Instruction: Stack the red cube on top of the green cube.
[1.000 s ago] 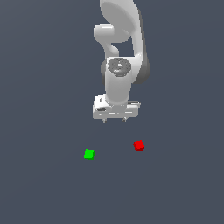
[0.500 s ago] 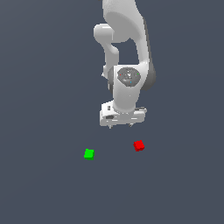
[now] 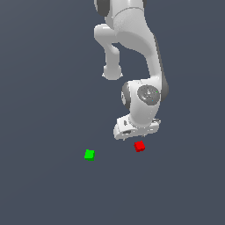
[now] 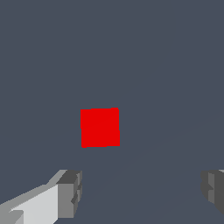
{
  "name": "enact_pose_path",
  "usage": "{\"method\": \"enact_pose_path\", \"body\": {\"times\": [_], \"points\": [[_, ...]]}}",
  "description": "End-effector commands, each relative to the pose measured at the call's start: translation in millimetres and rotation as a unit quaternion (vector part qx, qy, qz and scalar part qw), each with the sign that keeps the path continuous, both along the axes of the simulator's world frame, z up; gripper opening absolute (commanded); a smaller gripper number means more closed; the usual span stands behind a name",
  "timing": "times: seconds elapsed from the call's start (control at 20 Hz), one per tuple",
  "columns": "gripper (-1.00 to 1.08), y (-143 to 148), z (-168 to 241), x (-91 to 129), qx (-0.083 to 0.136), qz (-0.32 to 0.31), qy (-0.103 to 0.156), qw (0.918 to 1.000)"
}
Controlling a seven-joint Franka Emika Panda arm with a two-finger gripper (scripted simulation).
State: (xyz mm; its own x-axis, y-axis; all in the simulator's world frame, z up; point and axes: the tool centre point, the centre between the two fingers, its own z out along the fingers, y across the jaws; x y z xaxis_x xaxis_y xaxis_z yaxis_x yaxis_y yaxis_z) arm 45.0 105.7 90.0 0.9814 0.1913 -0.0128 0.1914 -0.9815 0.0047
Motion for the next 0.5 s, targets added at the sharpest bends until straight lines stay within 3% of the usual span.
{"method": "enact_pose_path", "body": {"times": [0.0, 0.45], "points": [[1.0, 13.0, -7.4, 8.0, 0.001, 0.007, -0.002, 1.0], [1.0, 35.8, -19.6, 21.6, 0.004, 0.02, -0.006, 0.9998]]}}
